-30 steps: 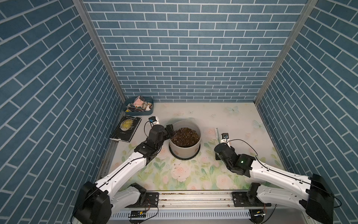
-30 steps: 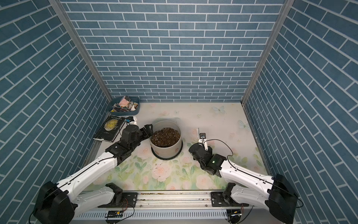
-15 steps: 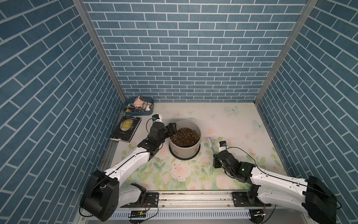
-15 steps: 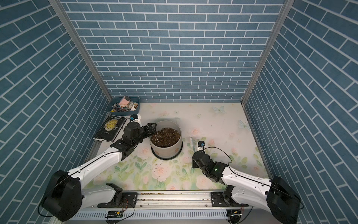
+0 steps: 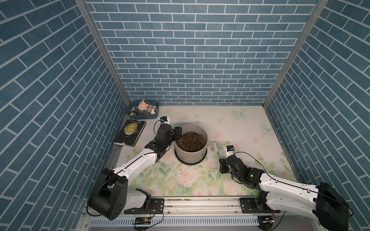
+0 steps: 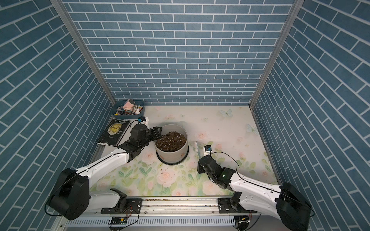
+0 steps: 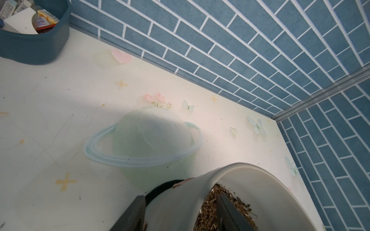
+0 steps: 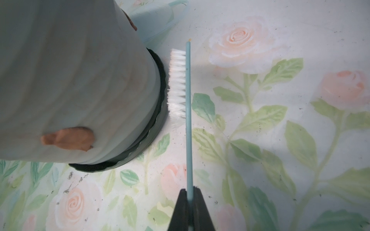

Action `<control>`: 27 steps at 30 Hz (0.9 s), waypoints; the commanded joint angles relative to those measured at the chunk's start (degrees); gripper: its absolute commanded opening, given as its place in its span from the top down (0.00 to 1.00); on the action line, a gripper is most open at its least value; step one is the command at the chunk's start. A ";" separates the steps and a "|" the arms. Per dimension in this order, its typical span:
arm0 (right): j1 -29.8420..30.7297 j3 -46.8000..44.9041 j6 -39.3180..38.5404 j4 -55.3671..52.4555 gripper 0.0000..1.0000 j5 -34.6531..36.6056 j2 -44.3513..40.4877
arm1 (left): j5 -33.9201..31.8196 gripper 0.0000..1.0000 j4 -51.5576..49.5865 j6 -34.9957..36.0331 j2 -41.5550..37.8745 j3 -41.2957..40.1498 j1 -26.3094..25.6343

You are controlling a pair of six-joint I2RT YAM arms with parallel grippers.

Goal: Scrub the dried mud off the ceramic pot
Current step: Rotate the pot on the tray.

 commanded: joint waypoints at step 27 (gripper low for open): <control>0.30 -0.50 3.35 0.09 1.00 -0.16 -1.78 | -0.04 0.30 -9.30 1.83 2.04 8.74 0.20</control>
